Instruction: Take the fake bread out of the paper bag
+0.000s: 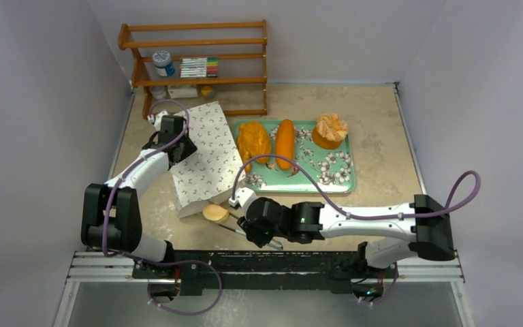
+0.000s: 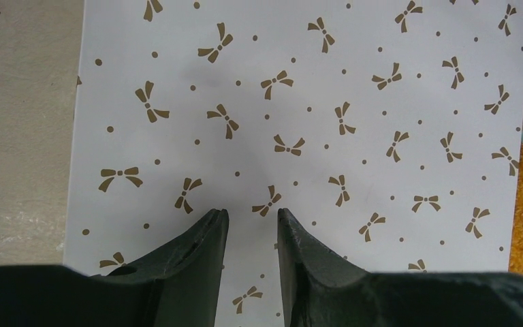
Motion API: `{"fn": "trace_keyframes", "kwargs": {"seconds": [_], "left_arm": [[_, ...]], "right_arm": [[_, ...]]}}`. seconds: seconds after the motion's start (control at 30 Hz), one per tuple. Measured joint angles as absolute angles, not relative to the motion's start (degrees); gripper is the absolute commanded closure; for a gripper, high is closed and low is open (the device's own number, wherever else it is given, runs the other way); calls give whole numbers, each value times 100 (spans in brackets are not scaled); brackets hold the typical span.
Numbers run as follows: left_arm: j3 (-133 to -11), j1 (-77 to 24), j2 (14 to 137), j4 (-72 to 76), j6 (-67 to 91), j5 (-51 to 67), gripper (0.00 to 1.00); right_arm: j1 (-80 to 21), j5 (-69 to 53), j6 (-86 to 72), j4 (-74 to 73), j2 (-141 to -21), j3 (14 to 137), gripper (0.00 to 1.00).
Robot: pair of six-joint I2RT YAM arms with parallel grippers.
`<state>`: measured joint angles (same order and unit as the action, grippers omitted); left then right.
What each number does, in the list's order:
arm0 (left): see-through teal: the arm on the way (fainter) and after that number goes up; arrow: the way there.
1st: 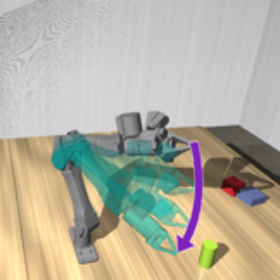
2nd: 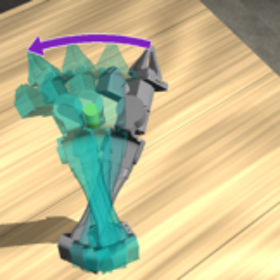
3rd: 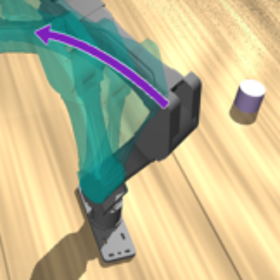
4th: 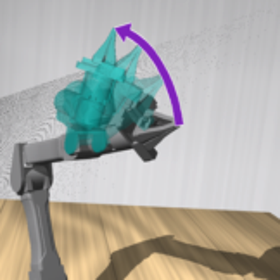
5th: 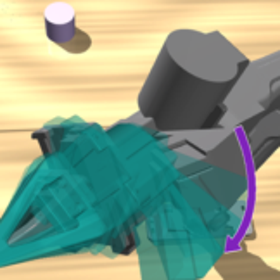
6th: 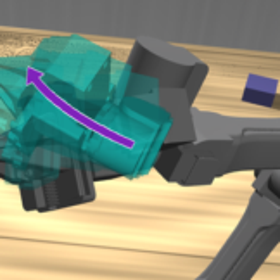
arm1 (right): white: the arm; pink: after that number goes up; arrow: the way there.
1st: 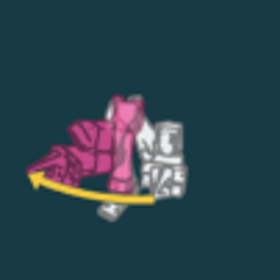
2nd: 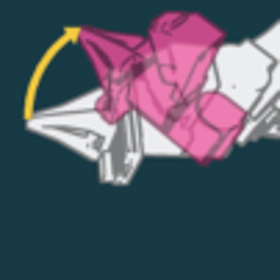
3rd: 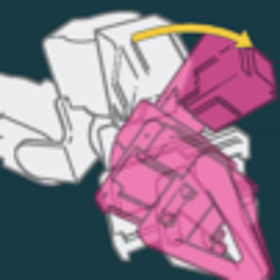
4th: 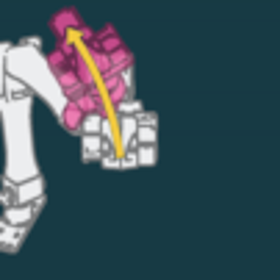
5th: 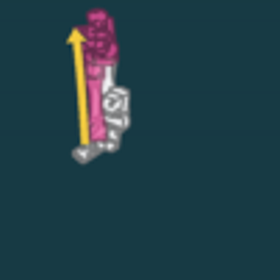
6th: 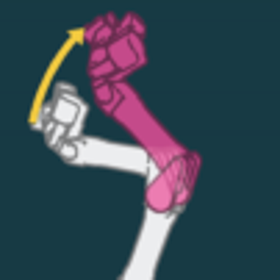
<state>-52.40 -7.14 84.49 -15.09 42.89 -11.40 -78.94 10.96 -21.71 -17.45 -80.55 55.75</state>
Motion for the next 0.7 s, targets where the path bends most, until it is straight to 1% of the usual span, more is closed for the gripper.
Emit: {"fn": "trace_keyframes", "kwargs": {"seconds": [0.2,0.47,0.7], "left_arm": [[-5299,-714,8453,-1496,4287,-1173,67],[-5301,-714,8462,-1431,4287,-1170,67],[-5304,-714,8538,-1354,4344,-1072,67]], "right_arm": [[-8034,1251,-2329,-2252,-7675,5787,77],[-8068,1487,-2683,-2893,-7194,6532,77],[-8073,2261,-3382,-3448,-6914,6893,75]]}}
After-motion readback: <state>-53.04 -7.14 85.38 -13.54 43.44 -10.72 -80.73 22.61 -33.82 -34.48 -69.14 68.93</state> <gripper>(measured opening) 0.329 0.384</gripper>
